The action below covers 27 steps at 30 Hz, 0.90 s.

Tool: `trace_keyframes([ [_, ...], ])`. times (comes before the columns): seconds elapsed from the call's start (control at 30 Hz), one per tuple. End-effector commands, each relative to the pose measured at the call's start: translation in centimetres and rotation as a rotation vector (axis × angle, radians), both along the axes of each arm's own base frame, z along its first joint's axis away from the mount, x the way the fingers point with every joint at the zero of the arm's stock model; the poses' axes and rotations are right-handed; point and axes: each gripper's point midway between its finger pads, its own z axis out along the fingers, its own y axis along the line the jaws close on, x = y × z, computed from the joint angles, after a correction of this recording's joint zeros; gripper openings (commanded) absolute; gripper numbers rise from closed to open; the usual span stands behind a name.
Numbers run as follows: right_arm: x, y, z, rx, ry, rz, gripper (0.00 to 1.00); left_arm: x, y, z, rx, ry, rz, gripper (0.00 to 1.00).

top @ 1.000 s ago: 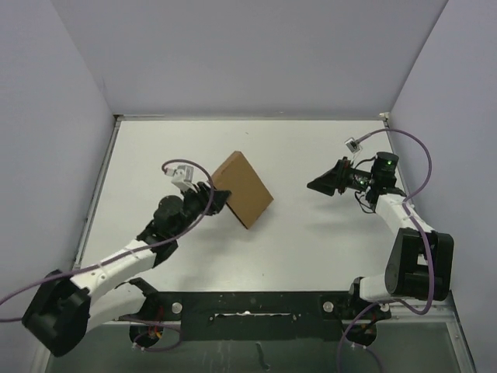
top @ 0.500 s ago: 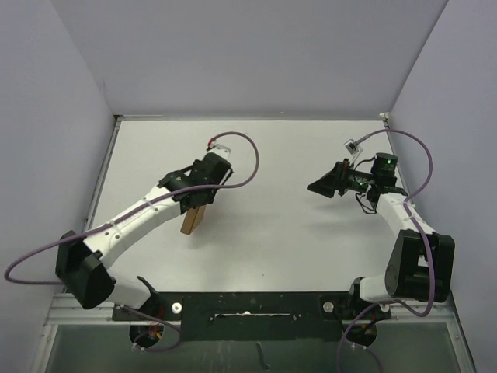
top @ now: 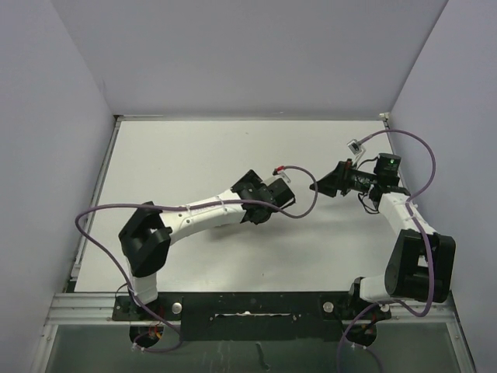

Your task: Fold the paper box

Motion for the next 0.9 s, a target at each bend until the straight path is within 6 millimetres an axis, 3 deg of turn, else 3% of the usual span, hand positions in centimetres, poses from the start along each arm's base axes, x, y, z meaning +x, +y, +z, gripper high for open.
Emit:
trace_keyframes([
  [0.0,0.9,-0.5,1.3,-0.031,-0.067,0.002,1.0,-1.2,-5.0,1.8,-0.176,0.016,-0.066,0.88],
  [0.17,1.2,-1.3,1.3,-0.121,-0.116,-0.015,0.99,-5.2,-8.3,5.3,-0.461,0.121,-0.175,0.93],
  [0.3,0.6,-1.4,2.0,-0.168,-0.184,0.02,0.98,-7.9,-7.6,7.5,-0.71,0.195,-0.236,0.93],
  [0.4,-0.4,-1.3,2.9,-0.234,-0.326,0.099,0.94,-8.1,-4.8,8.5,-0.922,0.216,-0.209,0.89],
  [0.5,-1.4,-1.9,3.6,-0.37,-0.455,0.136,0.88,-8.0,-2.0,8.2,-1.204,0.305,-0.126,0.86],
  [0.6,-1.8,-3.2,4.9,-0.513,-0.566,0.1,0.9,-7.5,1.0,11.2,-1.539,0.308,-0.147,0.86],
  [0.7,-2.1,-4.2,7.4,-0.615,-0.658,0.056,0.94,-5.5,6.2,11.4,-1.471,0.182,-0.014,0.88],
  [0.77,-1.4,-5.2,10.4,-0.658,-0.652,-0.001,0.99,-4.3,9.4,11.7,-1.394,0.118,0.096,0.9],
  [0.8,-1.0,-5.8,11.7,-0.661,-0.629,-0.044,0.98,-4.1,10.3,12.6,-1.387,0.099,0.102,0.91],
  [0.87,-0.5,-6.9,15.4,-0.659,-0.616,-0.139,0.98,-3.9,11.2,16.2,-1.407,0.038,0.055,0.93],
])
